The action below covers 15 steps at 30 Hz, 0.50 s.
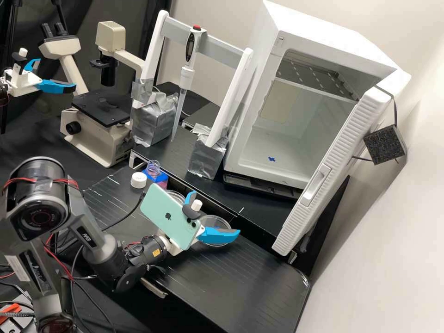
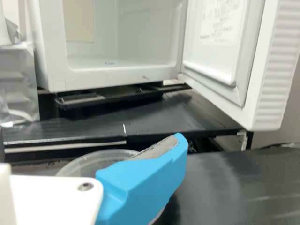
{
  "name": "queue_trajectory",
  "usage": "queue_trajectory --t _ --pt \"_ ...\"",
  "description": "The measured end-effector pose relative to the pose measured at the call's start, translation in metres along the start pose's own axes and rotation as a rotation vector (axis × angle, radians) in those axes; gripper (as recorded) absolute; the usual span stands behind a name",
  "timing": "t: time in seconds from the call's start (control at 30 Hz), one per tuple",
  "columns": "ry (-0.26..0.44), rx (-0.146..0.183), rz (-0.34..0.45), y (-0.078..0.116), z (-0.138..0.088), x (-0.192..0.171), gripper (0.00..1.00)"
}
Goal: Close the lid
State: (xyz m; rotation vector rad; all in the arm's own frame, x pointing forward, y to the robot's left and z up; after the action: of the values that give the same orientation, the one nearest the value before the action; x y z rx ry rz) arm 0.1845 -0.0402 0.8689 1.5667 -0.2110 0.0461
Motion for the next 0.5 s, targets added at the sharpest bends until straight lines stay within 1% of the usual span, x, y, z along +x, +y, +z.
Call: queue_trajectory --t 0.3,0.5 --pt "-0.064 0.011 0.012 0.003 0.014 -0.001 1.0" --pt "-0.062 0.009 0.019 0.004 0.016 -0.001 1.0"
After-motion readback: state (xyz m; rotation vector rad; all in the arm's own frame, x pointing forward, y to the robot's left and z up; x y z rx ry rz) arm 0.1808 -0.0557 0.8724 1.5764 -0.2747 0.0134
